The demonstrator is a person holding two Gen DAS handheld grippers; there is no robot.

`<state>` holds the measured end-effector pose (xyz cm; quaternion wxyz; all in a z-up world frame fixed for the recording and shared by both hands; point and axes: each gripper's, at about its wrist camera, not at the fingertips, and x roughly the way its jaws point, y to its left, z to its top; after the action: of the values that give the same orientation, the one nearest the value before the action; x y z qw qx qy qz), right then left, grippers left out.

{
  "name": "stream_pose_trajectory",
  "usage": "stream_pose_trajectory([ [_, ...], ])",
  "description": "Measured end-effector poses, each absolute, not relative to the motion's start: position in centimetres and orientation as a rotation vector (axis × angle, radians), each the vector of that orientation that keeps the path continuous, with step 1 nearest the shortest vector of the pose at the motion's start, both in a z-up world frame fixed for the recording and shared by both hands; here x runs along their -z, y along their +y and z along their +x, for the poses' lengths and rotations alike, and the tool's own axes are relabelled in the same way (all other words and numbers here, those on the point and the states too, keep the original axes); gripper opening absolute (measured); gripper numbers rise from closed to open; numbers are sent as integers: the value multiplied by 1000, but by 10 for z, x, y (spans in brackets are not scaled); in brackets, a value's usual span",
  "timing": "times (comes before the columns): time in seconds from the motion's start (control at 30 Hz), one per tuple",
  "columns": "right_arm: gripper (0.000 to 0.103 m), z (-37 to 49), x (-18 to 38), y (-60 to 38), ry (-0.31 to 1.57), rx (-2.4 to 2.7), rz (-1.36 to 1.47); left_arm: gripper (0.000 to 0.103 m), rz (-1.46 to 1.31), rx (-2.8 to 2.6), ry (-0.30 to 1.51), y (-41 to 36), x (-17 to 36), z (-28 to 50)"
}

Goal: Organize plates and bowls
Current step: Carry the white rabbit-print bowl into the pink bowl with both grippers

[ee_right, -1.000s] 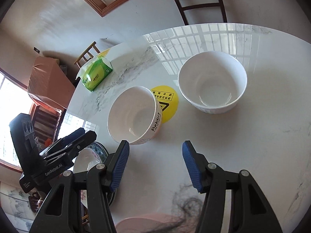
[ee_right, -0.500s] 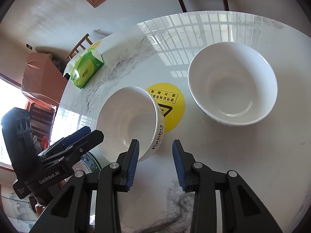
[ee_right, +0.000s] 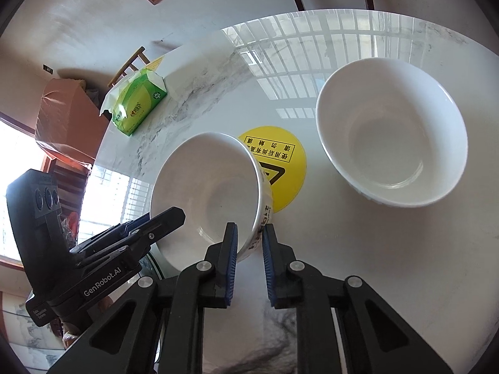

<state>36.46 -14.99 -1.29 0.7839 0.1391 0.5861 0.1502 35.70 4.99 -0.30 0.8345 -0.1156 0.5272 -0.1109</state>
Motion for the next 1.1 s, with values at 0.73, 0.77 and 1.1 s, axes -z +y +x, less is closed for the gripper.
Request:
stream_pose_trajectory([
  [0.73, 13, 252, -58, -185, 1028, -453, 337, 17, -53, 224, 793, -1, -88, 223],
  [0.77, 13, 244, -60, -188, 1019, -454, 341, 17, -54, 231, 786, -4, -91, 215],
  [1.1, 14, 165, -63, -211, 957, -452, 371, 17, -13, 282, 745, -37, -99, 146],
])
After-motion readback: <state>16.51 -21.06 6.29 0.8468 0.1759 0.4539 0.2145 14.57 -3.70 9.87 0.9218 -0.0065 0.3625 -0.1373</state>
